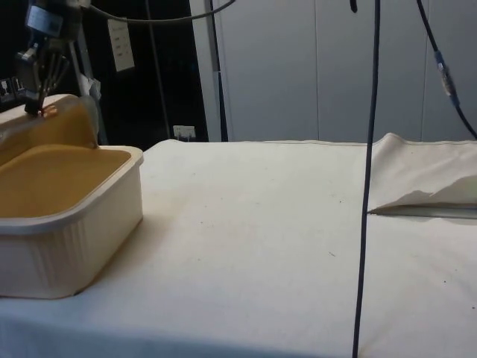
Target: Open the lid, then close it.
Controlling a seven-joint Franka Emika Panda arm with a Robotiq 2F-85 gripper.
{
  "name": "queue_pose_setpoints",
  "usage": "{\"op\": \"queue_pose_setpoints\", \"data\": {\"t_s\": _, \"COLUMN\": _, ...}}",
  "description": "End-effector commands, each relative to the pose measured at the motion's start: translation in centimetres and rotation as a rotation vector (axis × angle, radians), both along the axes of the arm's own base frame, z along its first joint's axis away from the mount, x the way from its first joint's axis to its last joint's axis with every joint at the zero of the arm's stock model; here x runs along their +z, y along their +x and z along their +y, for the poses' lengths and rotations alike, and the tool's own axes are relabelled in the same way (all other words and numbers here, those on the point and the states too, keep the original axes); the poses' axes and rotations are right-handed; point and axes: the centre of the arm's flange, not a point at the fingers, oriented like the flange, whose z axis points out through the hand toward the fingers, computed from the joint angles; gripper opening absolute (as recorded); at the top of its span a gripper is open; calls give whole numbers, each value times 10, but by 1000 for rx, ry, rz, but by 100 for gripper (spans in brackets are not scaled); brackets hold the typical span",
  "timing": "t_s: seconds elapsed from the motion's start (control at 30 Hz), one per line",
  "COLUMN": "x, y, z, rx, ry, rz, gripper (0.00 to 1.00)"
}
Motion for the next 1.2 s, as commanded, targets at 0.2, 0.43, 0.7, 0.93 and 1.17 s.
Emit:
{"op": "queue_pose_setpoints", "data": {"t_s": 0.2, "x": -10, "y": -6, "z": 0, "rx": -1, "ry": -2, "rz": 25, "gripper": 0}}
{"op": "queue_pose_setpoints", "data": {"t_s": 0.43, "x": 1, "y": -2, "z": 0, "rx": -1, "ry": 0, "rz": 0, "gripper": 0}}
{"op": "queue_pose_setpoints", "data": {"t_s": 0.7, "x": -2, "y": -14, "z": 1, "rx": 6, "ry": -10, "rz": 38, "gripper": 0}}
{"op": "queue_pose_setpoints", "data": {"t_s": 0.93, "x": -7, "y": -35, "z": 3, "rx": 10, "ry": -9, "rz": 98, "gripper": 0}}
{"op": "queue_pose_setpoints", "data": {"t_s": 1.17, "x": -15, "y": -50, "z": 7, "rx": 14, "ry": -4, "rz": 148, "gripper": 0}}
